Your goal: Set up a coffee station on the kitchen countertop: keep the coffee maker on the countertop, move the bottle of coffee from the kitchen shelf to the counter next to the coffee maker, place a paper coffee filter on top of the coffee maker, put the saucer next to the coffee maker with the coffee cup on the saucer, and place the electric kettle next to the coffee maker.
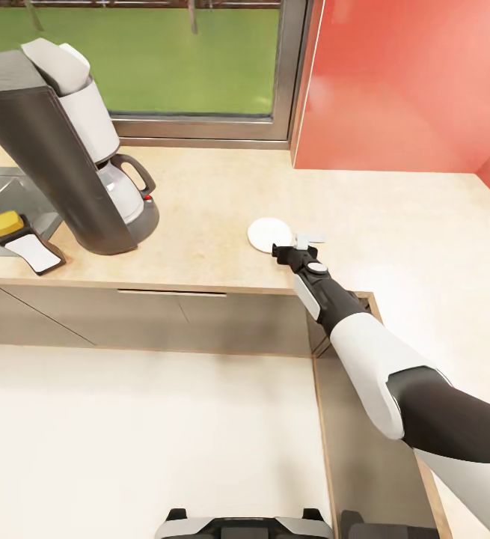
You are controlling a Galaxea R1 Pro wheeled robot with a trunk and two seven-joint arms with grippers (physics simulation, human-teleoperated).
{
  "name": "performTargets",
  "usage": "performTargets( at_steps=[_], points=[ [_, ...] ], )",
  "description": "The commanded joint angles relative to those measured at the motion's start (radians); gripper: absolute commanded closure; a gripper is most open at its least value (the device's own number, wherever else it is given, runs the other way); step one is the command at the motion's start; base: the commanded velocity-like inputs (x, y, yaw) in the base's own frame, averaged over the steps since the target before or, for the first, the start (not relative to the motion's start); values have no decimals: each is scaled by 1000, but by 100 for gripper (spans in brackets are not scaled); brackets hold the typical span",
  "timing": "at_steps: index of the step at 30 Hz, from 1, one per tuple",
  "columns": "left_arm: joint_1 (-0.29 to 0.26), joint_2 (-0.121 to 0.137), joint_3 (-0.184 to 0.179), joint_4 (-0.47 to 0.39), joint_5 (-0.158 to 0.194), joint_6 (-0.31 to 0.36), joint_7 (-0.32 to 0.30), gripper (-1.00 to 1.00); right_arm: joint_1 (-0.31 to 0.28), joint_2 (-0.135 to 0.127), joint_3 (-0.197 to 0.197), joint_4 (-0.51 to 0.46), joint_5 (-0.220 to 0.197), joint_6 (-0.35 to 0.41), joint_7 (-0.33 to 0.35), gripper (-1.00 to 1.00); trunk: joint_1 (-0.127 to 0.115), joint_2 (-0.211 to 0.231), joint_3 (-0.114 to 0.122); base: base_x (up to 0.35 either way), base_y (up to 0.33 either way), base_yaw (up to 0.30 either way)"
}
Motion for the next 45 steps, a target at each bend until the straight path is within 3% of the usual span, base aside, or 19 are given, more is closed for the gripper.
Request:
performTargets(
  at_steps=[1,7,13,15,35,45],
  points=[
    [-1,0,7,2,6,-7,-1,-100,0,-1,5,36,-21,9,-10,-100,1,-1,-1,0,0,0],
    [-1,0,7,2,6,-7,-1,-100,0,-6,5,-167,-20,29,-11,-100,1,-1,-1,0,0,0],
    [-1,0,7,2,6,-7,1,-100,0,-31,4,-385,-21,212,-10,-100,1,-1,-1,0,0,0],
    [-1,1,7,1,6,-7,2,-100,0,-45,4,-438,-21,231,-10,-100,1,-1,-1,0,0,0],
    [-5,8,7,-2,9,-4,2,-100,113,-34,4,-427,-30,244,-7,-100,1,-1,-1,0,0,0],
    [-5,8,7,-3,9,-6,2,-100,118,-39,3,-439,-28,244,-7,-100,1,-1,-1,0,189,0]
  ],
)
